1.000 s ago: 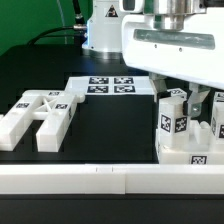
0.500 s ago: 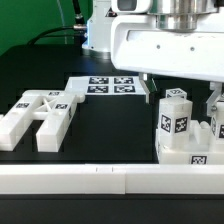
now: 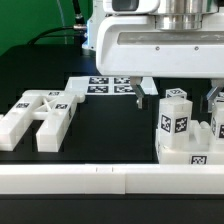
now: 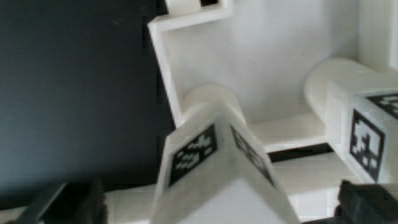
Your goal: Assemble chair
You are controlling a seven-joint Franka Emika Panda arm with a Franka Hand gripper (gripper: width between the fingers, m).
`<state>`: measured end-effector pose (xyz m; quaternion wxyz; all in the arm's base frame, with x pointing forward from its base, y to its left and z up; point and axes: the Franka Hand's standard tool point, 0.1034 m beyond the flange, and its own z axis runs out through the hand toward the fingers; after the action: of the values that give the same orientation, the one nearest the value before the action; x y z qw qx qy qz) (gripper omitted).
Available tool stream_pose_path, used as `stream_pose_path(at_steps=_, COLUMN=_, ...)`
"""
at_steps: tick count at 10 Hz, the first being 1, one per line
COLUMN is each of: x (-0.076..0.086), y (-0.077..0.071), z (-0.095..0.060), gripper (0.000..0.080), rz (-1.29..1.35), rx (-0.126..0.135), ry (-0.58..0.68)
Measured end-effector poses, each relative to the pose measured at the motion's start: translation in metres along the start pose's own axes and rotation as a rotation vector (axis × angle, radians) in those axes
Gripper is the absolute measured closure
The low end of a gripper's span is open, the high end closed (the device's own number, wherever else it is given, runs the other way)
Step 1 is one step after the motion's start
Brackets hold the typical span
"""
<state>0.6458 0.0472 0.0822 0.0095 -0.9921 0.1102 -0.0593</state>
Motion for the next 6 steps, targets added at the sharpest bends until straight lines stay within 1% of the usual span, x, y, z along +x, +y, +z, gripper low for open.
stream_pose_path(at_steps=3, x=-0.0003, y=0.0000, z=0.0002, gripper=0.0151, rz=-0.234, rx=-0.001, ry=0.000)
stream_pose_path(at_steps=6, x=0.0007, y=0.0014, z=-0.0002, gripper=0.0151, rz=-0.452, rx=-0.016, ry=0.000)
